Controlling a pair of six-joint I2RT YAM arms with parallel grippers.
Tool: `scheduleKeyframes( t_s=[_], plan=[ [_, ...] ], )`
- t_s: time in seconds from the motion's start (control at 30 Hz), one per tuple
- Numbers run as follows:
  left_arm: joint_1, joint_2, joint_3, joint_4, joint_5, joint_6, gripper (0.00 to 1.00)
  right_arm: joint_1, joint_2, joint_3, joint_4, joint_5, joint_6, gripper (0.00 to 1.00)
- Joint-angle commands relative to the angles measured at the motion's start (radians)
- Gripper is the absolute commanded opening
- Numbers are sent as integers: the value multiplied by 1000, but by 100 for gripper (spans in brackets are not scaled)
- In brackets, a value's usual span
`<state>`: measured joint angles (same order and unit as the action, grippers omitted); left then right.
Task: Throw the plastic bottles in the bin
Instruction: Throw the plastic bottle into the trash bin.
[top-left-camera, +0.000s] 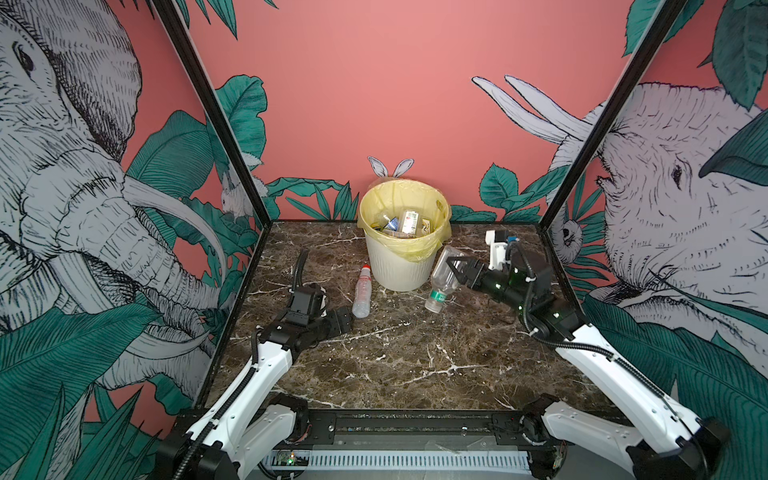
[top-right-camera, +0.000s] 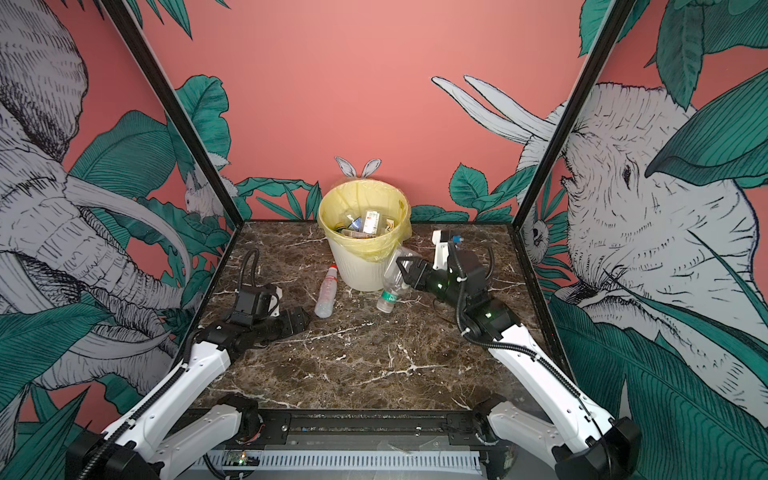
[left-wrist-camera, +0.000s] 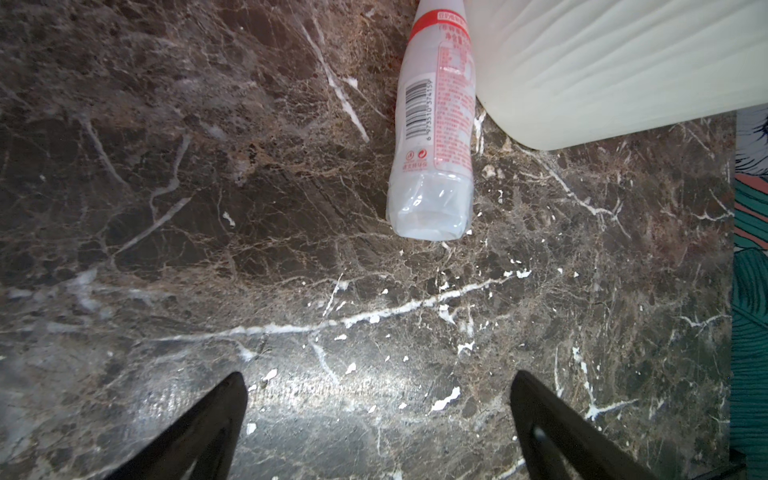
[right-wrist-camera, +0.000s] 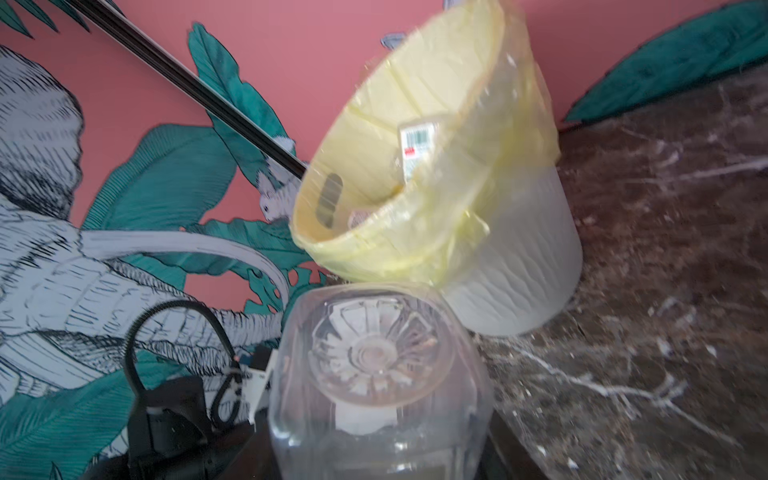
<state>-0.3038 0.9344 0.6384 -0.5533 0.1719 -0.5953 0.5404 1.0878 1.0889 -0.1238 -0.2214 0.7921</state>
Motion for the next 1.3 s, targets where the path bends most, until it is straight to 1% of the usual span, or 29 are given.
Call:
scheduleKeyframes(
  t_s=[0.0, 0.07, 0.17, 0.23, 0.3, 0.33, 0.4, 0.47, 0.53, 0.57, 0.77, 0.93, 1.07, 1.27],
  plan=[
    [8, -16, -4, 0, 0, -7, 99, 5, 112, 202, 111, -4, -20, 55],
    [8, -18, -2, 3, 5, -11, 99, 6, 225, 372, 80, 19, -30, 55],
    [8, -16, 2, 8, 6, -15, 99, 7, 419, 624, 3, 88, -46, 56],
    [8, -8, 9, 12, 12, -15, 99, 7, 575, 802, -81, 87, -42, 68],
    [7, -3, 19, 7, 14, -15, 99, 9, 689, 963, -175, 57, -23, 80],
    [8, 1, 22, 4, 15, -14, 99, 11, 725, 1011, -185, 25, -11, 99],
    [8, 0, 24, 0, 17, -14, 99, 22, 742, 1048, -193, 23, -16, 99],
    [8, -1, 21, -6, 16, -10, 99, 30, 721, 1070, -233, 45, -56, 99],
    [8, -2, 18, -12, 15, -8, 99, 30, 668, 1054, -264, 63, -93, 99],
    [8, -3, 16, -12, 15, -6, 99, 30, 630, 1020, -265, 75, -115, 99],
    [8, 7, 2, 8, 16, -4, 99, 30, 356, 730, -231, 186, -170, 99],
    [8, 35, 10, 23, 27, -1, 99, 27, 196, 533, -217, 230, -188, 99],
    [8, 23, 1, 44, 35, -1, 100, 26, 98, 362, -195, 275, -180, 99],
    [8, 14, 4, 34, 35, 18, 100, 21, 27, 173, -205, 280, -151, 99]
  ],
)
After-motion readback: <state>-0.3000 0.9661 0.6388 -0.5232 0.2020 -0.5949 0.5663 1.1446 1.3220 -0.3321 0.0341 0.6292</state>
